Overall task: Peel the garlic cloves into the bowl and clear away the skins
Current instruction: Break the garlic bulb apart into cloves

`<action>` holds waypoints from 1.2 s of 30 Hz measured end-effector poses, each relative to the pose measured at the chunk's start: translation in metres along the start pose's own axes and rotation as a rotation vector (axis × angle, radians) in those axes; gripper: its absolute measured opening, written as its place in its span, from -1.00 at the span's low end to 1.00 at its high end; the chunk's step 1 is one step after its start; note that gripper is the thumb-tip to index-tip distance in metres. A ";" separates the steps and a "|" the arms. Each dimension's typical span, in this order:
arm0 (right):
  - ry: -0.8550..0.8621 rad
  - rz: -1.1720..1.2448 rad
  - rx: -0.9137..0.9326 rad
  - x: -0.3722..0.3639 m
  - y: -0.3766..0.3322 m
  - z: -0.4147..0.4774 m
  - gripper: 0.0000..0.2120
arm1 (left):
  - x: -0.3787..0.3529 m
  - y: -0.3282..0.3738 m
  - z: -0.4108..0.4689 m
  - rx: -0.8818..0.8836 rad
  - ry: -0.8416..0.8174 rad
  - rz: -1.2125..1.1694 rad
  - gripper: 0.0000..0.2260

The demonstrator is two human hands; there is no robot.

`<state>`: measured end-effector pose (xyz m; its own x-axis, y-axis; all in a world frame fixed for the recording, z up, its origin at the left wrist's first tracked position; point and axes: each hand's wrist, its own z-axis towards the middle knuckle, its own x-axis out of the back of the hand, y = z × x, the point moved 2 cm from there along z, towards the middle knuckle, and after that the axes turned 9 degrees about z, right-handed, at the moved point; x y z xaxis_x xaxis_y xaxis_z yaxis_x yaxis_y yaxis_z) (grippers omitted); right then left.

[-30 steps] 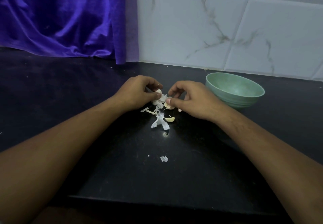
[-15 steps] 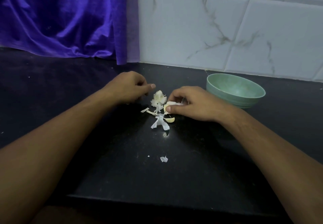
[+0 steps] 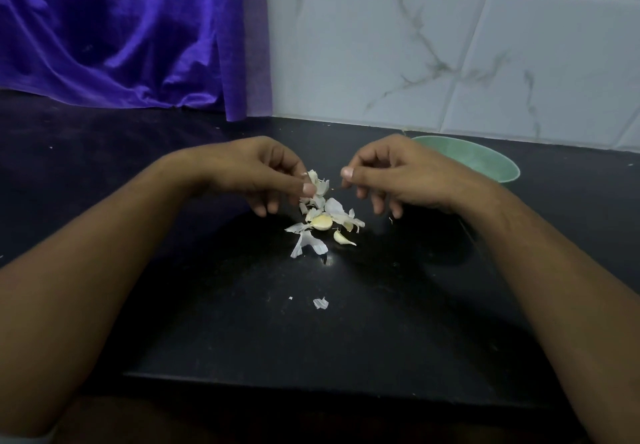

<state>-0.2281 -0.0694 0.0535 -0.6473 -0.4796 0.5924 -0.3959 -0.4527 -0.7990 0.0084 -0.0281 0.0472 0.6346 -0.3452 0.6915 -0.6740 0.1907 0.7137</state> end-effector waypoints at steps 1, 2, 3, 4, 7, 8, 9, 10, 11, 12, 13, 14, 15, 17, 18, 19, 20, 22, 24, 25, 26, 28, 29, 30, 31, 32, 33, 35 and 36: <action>-0.004 0.013 -0.020 0.003 0.000 -0.002 -0.74 | 0.001 0.001 -0.002 -0.017 -0.012 -0.011 -0.65; -0.012 0.027 -0.038 0.005 -0.002 -0.003 -0.73 | 0.002 0.003 -0.004 -0.041 -0.045 -0.028 -0.67; -0.022 0.039 -0.054 0.007 -0.002 -0.005 -0.71 | 0.000 0.006 -0.006 -0.065 -0.096 -0.045 -0.68; -0.034 0.050 -0.067 0.008 -0.003 -0.006 -0.71 | -0.002 0.009 -0.008 -0.081 -0.156 -0.055 -0.68; -0.069 0.069 -0.088 0.007 -0.007 -0.009 -0.71 | -0.010 0.020 -0.015 -0.081 -0.351 -0.041 -0.69; -0.078 0.077 -0.091 0.006 -0.008 -0.009 -0.72 | -0.013 0.024 -0.017 -0.081 -0.418 -0.039 -0.71; -0.085 0.091 -0.093 0.004 -0.008 -0.010 -0.73 | -0.016 0.028 -0.020 -0.081 -0.479 -0.043 -0.74; -0.091 0.108 -0.093 0.003 -0.009 -0.010 -0.74 | -0.020 0.031 -0.021 -0.083 -0.532 -0.052 -0.77; -0.093 0.125 -0.092 0.003 -0.010 -0.010 -0.75 | -0.024 0.034 -0.023 -0.086 -0.581 -0.062 -0.80; -0.092 0.137 -0.090 0.003 -0.011 -0.010 -0.75 | -0.029 0.036 -0.024 -0.090 -0.628 -0.069 -0.81; -0.087 0.148 -0.088 0.004 -0.011 -0.011 -0.75 | -0.034 0.037 -0.024 -0.094 -0.673 -0.073 -0.80; -0.078 0.157 -0.085 0.004 -0.012 -0.011 -0.75 | -0.038 0.037 -0.023 -0.096 -0.714 -0.075 -0.78; -0.064 0.165 -0.082 0.005 -0.012 -0.011 -0.75 | -0.041 0.037 -0.022 -0.096 -0.742 -0.076 -0.75; -0.020 0.183 -0.072 0.008 -0.011 -0.011 -0.74 | -0.043 0.036 -0.020 -0.090 -0.732 -0.088 -0.70; 0.012 0.181 -0.062 0.010 -0.011 -0.010 -0.73 | -0.043 0.036 -0.018 -0.093 -0.696 -0.099 -0.69; 0.044 0.164 -0.048 0.011 -0.011 -0.010 -0.72 | -0.042 0.035 -0.017 -0.102 -0.646 -0.111 -0.69; 0.069 0.138 -0.036 0.013 -0.011 -0.010 -0.73 | -0.040 0.035 -0.015 -0.111 -0.590 -0.122 -0.69; 0.093 0.092 -0.029 0.016 -0.011 -0.010 -0.77 | -0.037 0.033 -0.012 -0.122 -0.485 -0.144 -0.69; 0.107 0.041 -0.032 0.016 -0.011 -0.010 -0.81 | -0.034 0.031 -0.010 -0.136 -0.394 -0.165 -0.68; 0.112 0.001 -0.031 0.016 -0.010 -0.010 -0.83 | -0.033 0.031 -0.010 -0.143 -0.349 -0.180 -0.69; 0.107 -0.038 -0.032 0.016 -0.010 -0.010 -0.85 | -0.030 0.031 -0.009 -0.148 -0.300 -0.200 -0.69; 0.048 -0.059 -0.057 0.016 -0.011 -0.012 -0.84 | -0.023 0.031 -0.009 -0.156 -0.180 -0.236 -0.71; -0.007 -0.043 -0.085 0.014 -0.012 -0.013 -0.77 | -0.018 0.029 -0.009 -0.155 -0.111 -0.229 -0.71; -0.069 -0.028 -0.123 0.012 -0.012 -0.014 -0.65 | -0.013 0.027 -0.008 -0.148 -0.044 -0.191 -0.70; -0.121 -0.025 -0.160 0.009 -0.012 -0.014 -0.54 | -0.009 0.023 -0.007 -0.133 0.010 -0.126 -0.68; -0.158 -0.035 -0.182 0.004 -0.011 -0.014 -0.48 | -0.007 0.020 -0.006 -0.110 0.041 -0.050 -0.65; -0.186 -0.056 -0.183 -0.002 -0.011 -0.013 -0.49 | -0.006 0.017 -0.005 -0.079 0.044 0.022 -0.61; -0.213 -0.108 -0.152 -0.013 -0.008 -0.010 -0.60 | -0.011 0.013 -0.003 -0.016 -0.021 0.121 -0.57; -0.212 -0.120 -0.138 -0.017 -0.007 -0.008 -0.67 | -0.015 0.013 -0.002 0.001 -0.061 0.151 -0.59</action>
<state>-0.2197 -0.0521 0.0477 -0.4457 -0.5818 0.6803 -0.5556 -0.4161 -0.7198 -0.0085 -0.0188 0.0464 0.5017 -0.3673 0.7832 -0.7605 0.2442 0.6017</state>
